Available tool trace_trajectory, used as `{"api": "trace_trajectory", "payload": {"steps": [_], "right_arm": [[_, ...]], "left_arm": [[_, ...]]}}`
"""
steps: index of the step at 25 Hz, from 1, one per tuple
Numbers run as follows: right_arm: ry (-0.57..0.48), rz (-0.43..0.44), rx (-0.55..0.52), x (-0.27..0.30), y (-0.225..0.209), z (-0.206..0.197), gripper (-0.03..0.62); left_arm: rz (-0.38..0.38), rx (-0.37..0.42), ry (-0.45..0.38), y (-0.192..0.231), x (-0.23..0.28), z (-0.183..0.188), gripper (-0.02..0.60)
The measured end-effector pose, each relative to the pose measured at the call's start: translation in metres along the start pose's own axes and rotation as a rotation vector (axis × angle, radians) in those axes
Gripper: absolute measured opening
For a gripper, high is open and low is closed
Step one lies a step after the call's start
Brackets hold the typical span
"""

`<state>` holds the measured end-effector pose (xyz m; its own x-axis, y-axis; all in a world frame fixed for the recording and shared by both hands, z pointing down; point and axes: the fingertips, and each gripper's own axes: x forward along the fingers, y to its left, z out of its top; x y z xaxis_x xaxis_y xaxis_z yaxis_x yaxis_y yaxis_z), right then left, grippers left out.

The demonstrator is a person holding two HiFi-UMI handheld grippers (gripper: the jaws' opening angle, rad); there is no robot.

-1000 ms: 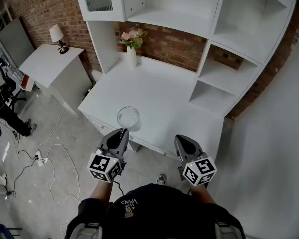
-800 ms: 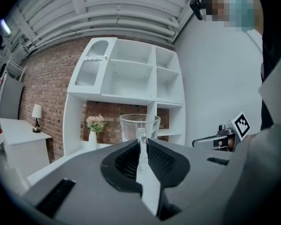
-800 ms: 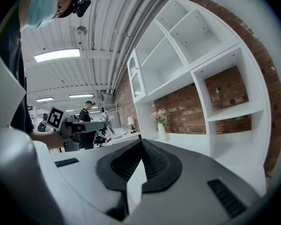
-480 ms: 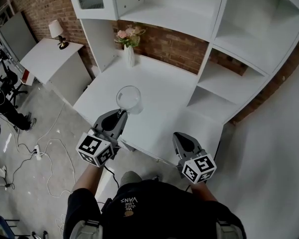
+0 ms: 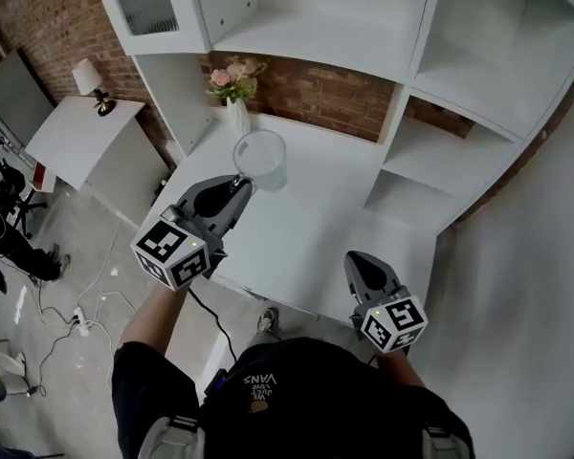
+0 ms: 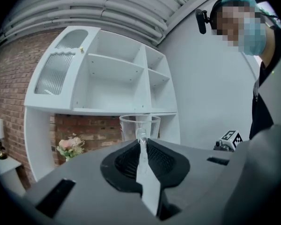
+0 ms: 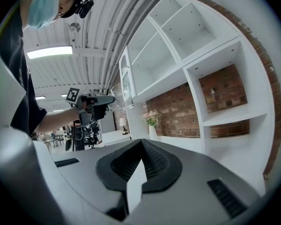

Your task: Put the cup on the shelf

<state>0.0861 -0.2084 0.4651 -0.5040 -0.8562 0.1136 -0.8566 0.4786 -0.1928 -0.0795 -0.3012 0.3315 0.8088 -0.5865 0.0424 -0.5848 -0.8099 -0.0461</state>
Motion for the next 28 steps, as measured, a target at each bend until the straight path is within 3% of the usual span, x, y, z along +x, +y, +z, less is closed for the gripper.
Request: {"api": "trace_trajectory", "payload": {"steps": [10, 16, 28], "right_arm": [[-0.025, -0.102, 0.025, 0.033, 0.011, 0.008, -0.005], [-0.022, -0.141, 0.024, 0.044, 0.011, 0.010, -0.005], [-0.031, -0.185, 0.026, 0.046, 0.007, 0.012, -0.005]], "left_arm": [[-0.201, 0.073, -0.030, 0.044, 0.042, 0.059, 0.032], [-0.300, 0.078, -0.030, 0.051, 0.072, 0.092, 0.032], [-0.354, 0.058, -0.032, 0.061, 0.131, 0.149, 0.032]]}}
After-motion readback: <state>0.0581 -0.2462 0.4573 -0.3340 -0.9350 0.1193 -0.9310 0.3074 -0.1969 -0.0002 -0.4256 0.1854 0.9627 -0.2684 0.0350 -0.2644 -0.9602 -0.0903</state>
